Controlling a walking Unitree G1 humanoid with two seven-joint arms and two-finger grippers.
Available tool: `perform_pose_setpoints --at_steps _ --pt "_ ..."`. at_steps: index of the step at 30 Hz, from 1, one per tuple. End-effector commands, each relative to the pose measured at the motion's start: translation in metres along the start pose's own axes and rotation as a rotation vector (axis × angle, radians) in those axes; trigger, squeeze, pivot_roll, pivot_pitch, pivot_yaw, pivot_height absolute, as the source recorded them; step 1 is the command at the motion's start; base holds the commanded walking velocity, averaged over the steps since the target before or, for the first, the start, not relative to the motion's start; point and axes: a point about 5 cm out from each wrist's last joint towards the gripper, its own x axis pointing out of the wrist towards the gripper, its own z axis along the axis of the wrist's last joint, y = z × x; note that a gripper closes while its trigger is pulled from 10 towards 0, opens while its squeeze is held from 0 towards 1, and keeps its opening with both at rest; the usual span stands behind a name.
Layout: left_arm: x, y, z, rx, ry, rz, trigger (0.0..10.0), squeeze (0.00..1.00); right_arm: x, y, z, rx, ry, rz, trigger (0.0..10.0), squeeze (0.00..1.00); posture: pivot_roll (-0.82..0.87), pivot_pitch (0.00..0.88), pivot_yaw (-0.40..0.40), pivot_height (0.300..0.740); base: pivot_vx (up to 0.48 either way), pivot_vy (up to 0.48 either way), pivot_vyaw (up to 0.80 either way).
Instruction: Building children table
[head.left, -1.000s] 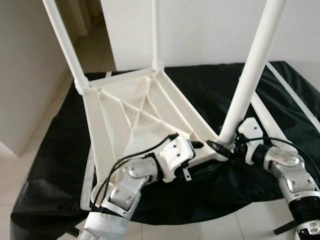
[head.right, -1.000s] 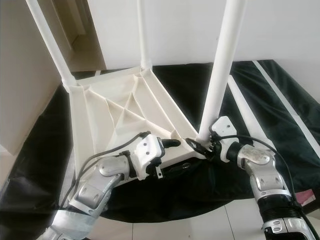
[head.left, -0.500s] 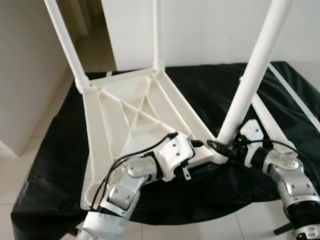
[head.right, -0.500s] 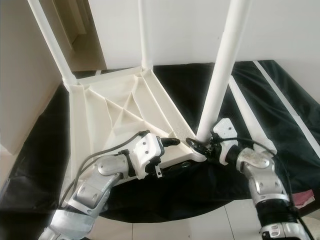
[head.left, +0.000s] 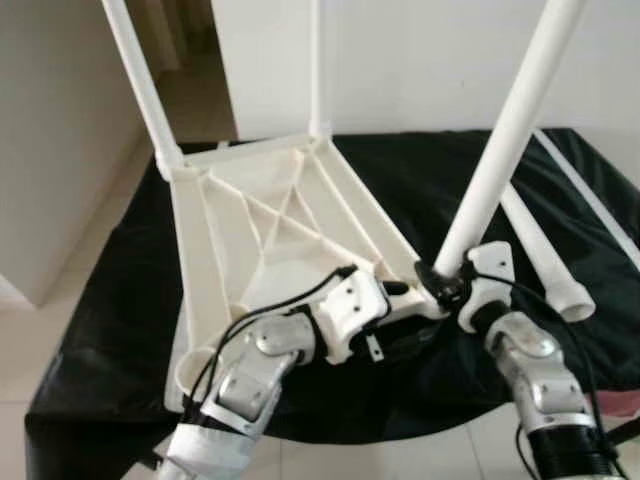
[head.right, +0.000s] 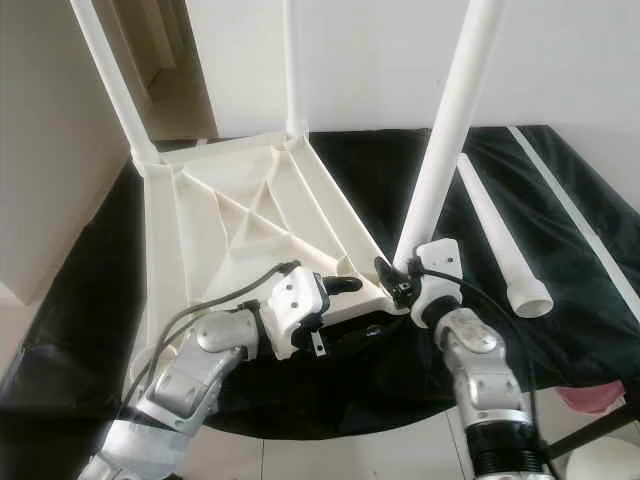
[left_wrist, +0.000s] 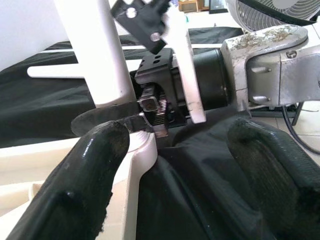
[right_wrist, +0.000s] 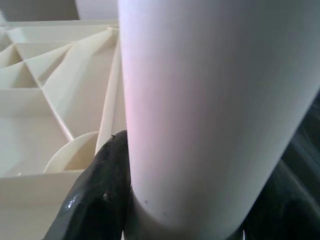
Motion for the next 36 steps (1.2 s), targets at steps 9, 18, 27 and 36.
perform_pose_setpoints --at_steps 9,18,27,36 --pt "0.004 -0.005 -0.004 -0.005 0.012 0.025 10.0 0.00 -0.024 0.003 -0.049 0.104 0.210 -0.534 10.0 0.00 -0.07 0.015 0.013 0.740 0.000 0.000 0.00" --pt "0.001 -0.001 -0.004 0.001 0.021 0.033 10.0 0.00 -0.022 0.021 -0.036 0.149 0.118 -0.465 10.0 0.00 -0.06 0.016 0.025 0.740 0.000 0.000 0.00" --pt "0.006 -0.001 -0.003 0.019 0.023 0.019 10.0 0.00 -0.029 0.013 -0.022 0.076 -0.001 -0.406 10.0 1.00 -0.08 0.009 0.030 0.740 0.000 0.000 0.00" --pt "0.008 0.006 0.000 0.048 0.017 0.018 10.0 0.00 -0.038 0.000 -0.013 -0.002 -0.084 -0.306 10.0 1.00 -0.09 0.000 0.024 0.740 0.000 0.000 0.00"
